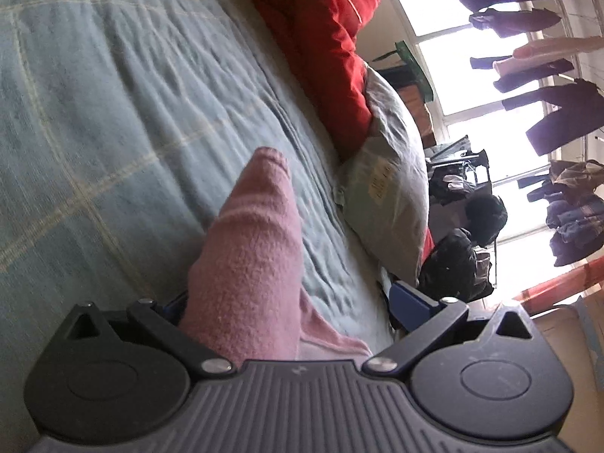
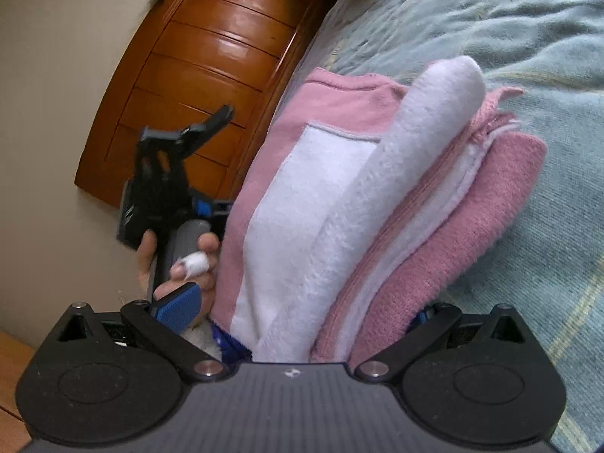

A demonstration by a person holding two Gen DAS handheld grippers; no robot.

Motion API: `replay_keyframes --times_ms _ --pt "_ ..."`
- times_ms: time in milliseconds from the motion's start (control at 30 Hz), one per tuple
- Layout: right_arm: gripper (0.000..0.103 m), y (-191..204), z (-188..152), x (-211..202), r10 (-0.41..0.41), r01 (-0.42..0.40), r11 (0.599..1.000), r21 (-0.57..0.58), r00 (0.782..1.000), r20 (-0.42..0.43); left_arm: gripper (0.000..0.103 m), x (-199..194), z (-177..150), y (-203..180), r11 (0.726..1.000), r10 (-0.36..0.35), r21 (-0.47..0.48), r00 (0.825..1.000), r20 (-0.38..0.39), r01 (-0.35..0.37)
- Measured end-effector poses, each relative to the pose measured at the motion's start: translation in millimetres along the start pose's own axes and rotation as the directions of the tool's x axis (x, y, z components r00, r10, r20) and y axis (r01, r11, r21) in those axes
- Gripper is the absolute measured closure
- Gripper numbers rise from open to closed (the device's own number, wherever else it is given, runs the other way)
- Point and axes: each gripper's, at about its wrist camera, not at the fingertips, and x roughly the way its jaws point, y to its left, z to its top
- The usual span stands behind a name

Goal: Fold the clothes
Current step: 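Lift both tools off the folded sweater and level them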

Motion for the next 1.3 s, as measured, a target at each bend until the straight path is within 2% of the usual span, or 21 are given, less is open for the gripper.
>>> replay_keyframes --times_ms 133,200,267,333,400,467,500,567,600,633,700,733,800,867,933,1000,1067,1133,1200,1300 --pt "0.000 -3.8 -9.6 -8.8 -0.052 0.052 0.999 -0.013 0.998 -0.022 0.001 -6.6 3.5 1.9 0.999 0.029 -0.023 0.998 0.054 -0.028" --pt "0.000 -2.2 -17.4 -28.5 -0.093 0.092 0.994 -0.060 0.996 -0.016 0.001 -16.3 3.3 -5.7 0.998 0.050 0.024 0.996 0.078 -0.052" --pt "0.000 8.7 -21.8 -50.7 -0.181 0.184 0.971 -0.150 0.983 0.034 0.001 -28.1 1.1 -20.8 0.991 0.090 0.089 0.991 0.102 -0.099" --pt "0.000 23.8 -20.3 -69.3 -0.260 0.284 0.925 -0.254 0.958 0.123 0.001 -34.8 -4.9 -39.3 0.976 0.129 0.164 0.986 0.104 -0.145" --pt "0.000 44.8 -17.6 -80.0 -0.285 0.344 0.867 -0.362 0.936 0.206 0.001 -38.9 -13.6 -58.6 0.952 0.159 0.247 0.982 0.098 -0.179" --pt "0.000 68.0 -11.1 -76.9 -0.266 0.367 0.797 -0.481 0.927 0.266 0.001 -34.9 -27.1 -76.3 0.928 0.162 0.330 0.985 0.065 -0.174" --pt "0.000 79.9 -9.6 -69.8 -0.251 0.375 0.749 -0.547 0.924 0.289 0.001 -31.1 -33.1 -82.2 0.920 0.158 0.357 0.987 0.041 -0.162" --pt "0.000 95.2 -4.4 -42.5 -0.257 0.429 0.623 -0.654 0.902 0.347 0.001 -19.6 -42.0 -85.0 0.915 0.154 0.379 0.988 -0.013 -0.138" --pt "0.000 97.0 -4.1 -28.6 -0.281 0.469 0.558 -0.684 0.883 0.377 0.001 -15.6 -44.7 -82.7 0.913 0.169 0.379 0.985 -0.024 -0.147" --pt "0.000 93.7 -4.2 -15.8 -0.320 0.492 0.516 -0.701 0.870 0.375 0.001 -11.1 -46.4 -78.1 0.910 0.193 0.380 0.981 -0.028 -0.168" --pt "0.000 76.9 -10.3 1.0 -0.393 0.490 0.500 -0.714 0.863 0.317 0.001 -4.7 -47.1 -62.8 0.903 0.234 0.374 0.972 -0.015 -0.211" --pt "0.000 66.9 -17.0 3.4 -0.421 0.494 0.495 -0.715 0.856 0.300 0.001 -4.2 -46.9 -55.0 0.907 0.226 0.366 0.974 -0.007 -0.208" --pt "0.000 56.9 -29.6 -2.3 -0.417 0.506 0.506 -0.699 0.852 0.315 0.001 -7.0 -45.9 -42.2 0.923 0.179 0.344 0.984 0.008 -0.171" --pt "0.000 52.6 -36.2 -8.5 -0.409 0.513 0.522 -0.682 0.851 0.328 0.001 -8.3 -44.6 -40.3 0.926 0.173 0.338 0.985 0.016 -0.168" --pt "0.000 55.5 -30.3 -11.0 -0.420 0.511 0.536 -0.672 0.852 0.313 0.001 -7.0 -45.1 -44.7 0.917 0.200 0.346 0.979 0.025 -0.196" --pt "0.000 59.3 -31.6 -12.0 -0.435 0.516 0.513 -0.686 0.845 0.310 0.001 -10.7 -51.0 -58.1 0.901 0.240 0.362 0.970 0.041 -0.238" --pt "0.000 56.5 -35.6 -11.1 -0.431 0.516 0.510 -0.688 0.845 0.315 0.001 -20.0 -66.6 -68.8 0.885 0.258 0.391 0.965 0.038 -0.252" --pt "0.000 51.9 -40.1 -10.1 -0.423 0.516 0.513 -0.686 0.847 0.320 0.001 -30.1 -86.8 -72.1 0.886 0.239 0.410 0.971 0.001 -0.218" --pt "0.000 47.7 -42.7 -8.8 -0.416 0.514 0.523 -0.680 0.850 0.323 0.001 -39.6 -108.4 -63.8 0.898 0.229 0.395 0.972 -0.048 -0.193" --pt "0.000 48.1 -42.5 -4.3 -0.419 0.519 0.522 -0.677 0.847 0.326 0.001 -50.7 -131.6 -43.1 0.893 0.312 0.360 0.948 -0.063 -0.270"
